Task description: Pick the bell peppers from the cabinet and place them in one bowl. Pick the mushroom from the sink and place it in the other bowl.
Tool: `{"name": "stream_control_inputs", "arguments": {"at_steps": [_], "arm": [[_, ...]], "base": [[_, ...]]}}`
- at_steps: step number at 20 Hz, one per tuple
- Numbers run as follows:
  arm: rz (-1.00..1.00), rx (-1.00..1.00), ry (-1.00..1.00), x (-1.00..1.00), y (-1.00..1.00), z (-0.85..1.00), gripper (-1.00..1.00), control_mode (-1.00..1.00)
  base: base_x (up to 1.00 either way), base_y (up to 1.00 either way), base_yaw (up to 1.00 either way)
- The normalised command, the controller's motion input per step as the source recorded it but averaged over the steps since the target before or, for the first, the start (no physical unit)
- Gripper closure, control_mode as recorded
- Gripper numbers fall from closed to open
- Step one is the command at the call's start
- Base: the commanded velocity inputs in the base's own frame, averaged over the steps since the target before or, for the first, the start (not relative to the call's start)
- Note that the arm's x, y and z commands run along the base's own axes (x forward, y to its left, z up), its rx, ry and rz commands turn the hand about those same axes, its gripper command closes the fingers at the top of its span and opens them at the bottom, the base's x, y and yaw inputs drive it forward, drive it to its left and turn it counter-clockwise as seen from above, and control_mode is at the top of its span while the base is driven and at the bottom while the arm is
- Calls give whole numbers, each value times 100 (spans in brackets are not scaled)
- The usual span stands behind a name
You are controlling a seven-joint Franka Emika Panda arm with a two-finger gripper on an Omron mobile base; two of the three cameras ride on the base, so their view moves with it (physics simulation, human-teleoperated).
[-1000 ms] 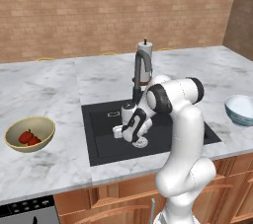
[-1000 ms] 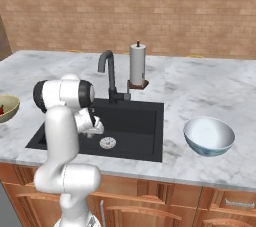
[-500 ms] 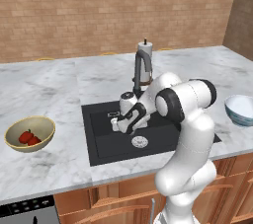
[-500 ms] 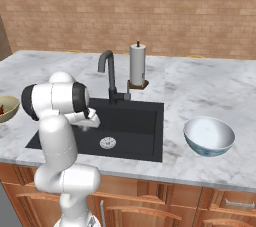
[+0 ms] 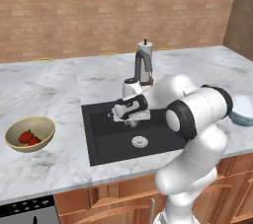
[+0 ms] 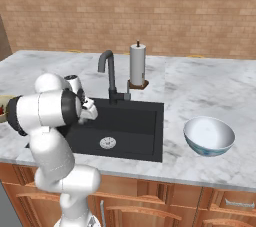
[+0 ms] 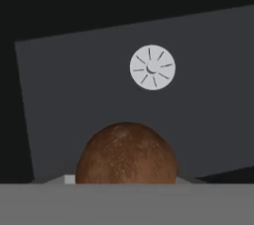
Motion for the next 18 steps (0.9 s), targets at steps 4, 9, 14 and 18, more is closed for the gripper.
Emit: {"name": "stream_control_inputs", "arguments": {"at_steps": [4,9,14,18], "arm": [[0,3,0,-57,-7,50,100,-100],[0,5,-10,-74,-21,25,100,-100],[5,0,-10,-55,-29,39,100,-100],[3,-7,-5,-51,-26,39,100,-100]], "base": [[0,0,0],[0,0,0],[0,0,0],[0,0,0]]}}
